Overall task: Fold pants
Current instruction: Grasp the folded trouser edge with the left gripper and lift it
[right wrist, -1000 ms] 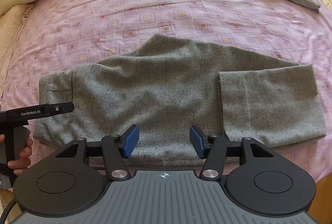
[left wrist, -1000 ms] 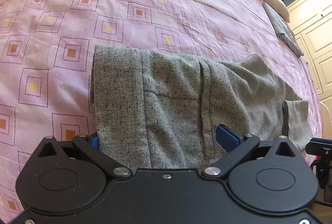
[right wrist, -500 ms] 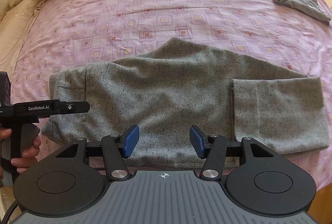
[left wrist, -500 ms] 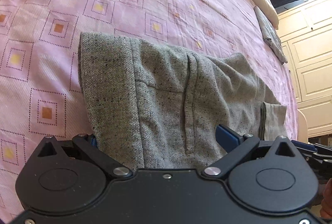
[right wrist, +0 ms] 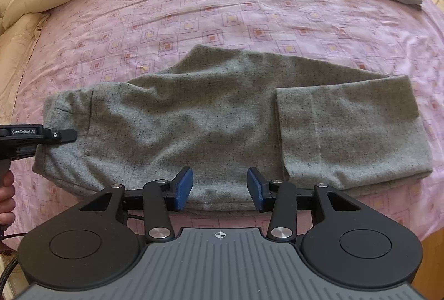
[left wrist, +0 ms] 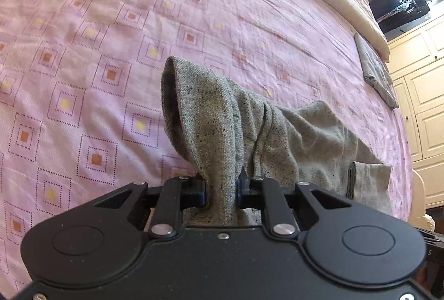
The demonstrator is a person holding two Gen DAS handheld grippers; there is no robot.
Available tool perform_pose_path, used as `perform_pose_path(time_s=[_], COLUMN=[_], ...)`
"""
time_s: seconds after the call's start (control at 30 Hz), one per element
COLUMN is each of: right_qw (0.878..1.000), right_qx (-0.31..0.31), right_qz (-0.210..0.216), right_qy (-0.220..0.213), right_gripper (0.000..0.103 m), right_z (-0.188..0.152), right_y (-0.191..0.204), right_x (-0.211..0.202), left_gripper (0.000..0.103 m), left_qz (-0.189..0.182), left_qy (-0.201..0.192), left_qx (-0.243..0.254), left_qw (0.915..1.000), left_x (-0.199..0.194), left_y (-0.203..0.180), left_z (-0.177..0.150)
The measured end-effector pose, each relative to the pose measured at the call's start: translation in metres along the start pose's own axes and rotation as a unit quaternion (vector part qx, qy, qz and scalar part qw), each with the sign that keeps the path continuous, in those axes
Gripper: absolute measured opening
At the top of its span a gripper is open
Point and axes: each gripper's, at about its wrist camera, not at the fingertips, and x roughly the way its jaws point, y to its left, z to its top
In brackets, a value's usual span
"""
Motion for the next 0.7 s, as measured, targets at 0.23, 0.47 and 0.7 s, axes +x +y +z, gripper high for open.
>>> perform_pose_path(time_s=[0.23, 0.47, 0.7], right_qw=[1.000, 1.000, 0.994], right_qx=[0.018, 0.028, -0.010], right_qz=[-0.010, 0.011, 0.097], right_qy=[-0.019, 0.006, 0.057], right_gripper=[0.034, 0.021, 0.015], right_z=[0.006, 0.017, 0.018], right_y=[-0.045, -0.094, -0.127], right_x=[0.012, 0.058, 0.082], left_gripper=[0.021, 0.021, 0.021], left_qz=[0.002, 0.030, 0.069], left_qy=[-0.036, -0.066, -0.077], left_qx=[0.022, 0.050, 0.093], left_qw=[0.9991, 0.9961, 0.9903], left_x=[-0.031, -0.042, -0.024], left_y=[-0.050, -0.123, -0.220], left_z=[0.009, 0.002, -0.006])
